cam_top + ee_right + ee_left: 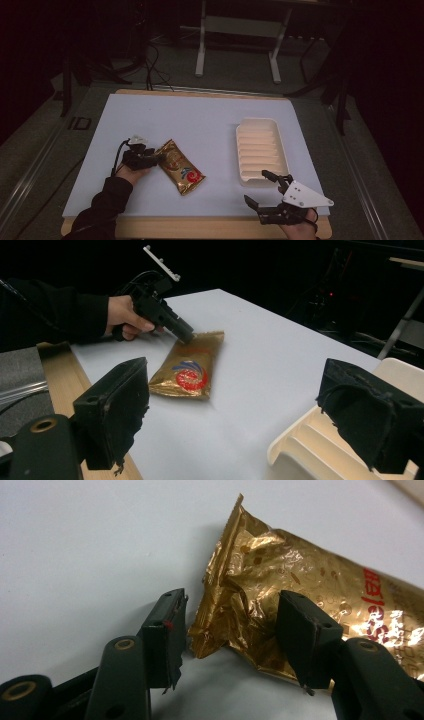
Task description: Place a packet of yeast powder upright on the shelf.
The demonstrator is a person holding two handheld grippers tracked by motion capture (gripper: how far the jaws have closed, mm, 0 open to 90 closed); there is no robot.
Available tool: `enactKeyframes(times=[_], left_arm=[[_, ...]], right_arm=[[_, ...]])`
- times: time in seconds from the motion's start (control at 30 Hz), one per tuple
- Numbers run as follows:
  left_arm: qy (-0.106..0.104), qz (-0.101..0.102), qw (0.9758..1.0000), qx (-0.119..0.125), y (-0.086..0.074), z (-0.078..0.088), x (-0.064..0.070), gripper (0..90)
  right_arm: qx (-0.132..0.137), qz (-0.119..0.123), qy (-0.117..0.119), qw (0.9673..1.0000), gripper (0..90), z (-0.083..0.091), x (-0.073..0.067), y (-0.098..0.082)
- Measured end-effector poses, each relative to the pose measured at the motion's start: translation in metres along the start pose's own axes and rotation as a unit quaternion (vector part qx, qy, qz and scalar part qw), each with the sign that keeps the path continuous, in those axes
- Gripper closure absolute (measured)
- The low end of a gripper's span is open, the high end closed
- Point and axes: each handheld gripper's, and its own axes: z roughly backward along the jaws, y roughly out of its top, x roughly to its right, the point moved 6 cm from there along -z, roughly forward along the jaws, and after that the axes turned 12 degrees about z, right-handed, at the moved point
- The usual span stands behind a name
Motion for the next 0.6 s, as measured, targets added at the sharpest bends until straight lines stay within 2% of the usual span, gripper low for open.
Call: enactKeyframes(times=[0.03, 0.2, 0.33, 0.47, 0.6], left_arm=[[0.009, -0.008, 0.9999, 0.001, -0.001, 0.0, 0.002, 47.4], [0.03, -0.048, 0.9984, 0.0, -0.005, -0.002, 0.012, 58.0], [0.043, -0.051, 0.9977, 0.0, -0.007, -0.003, 0.016, 65.6], [0.046, -0.043, 0.998, 0.002, -0.007, -0.004, 0.018, 80.7], [0.045, -0.035, 0.9983, -0.011, -0.004, -0.005, 0.019, 87.0]], right_arm=[[0.0, 0.0, -0.001, 1.0, 12.8, 0.0, 0.0, 0.0], [-0.001, 0.001, -0.003, 1.0, 12.8, 0.0, 0.0, 0.0], [-0.001, 0.001, -0.004, 1.0, 12.8, 0.001, 0.0, 0.0], [-0.003, 0.001, -0.004, 1.0, 12.8, 0.0, 0.0, 0.0], [-0.003, 0.001, -0.006, 1.0, 12.8, 0.0, 0.001, 0.0]])
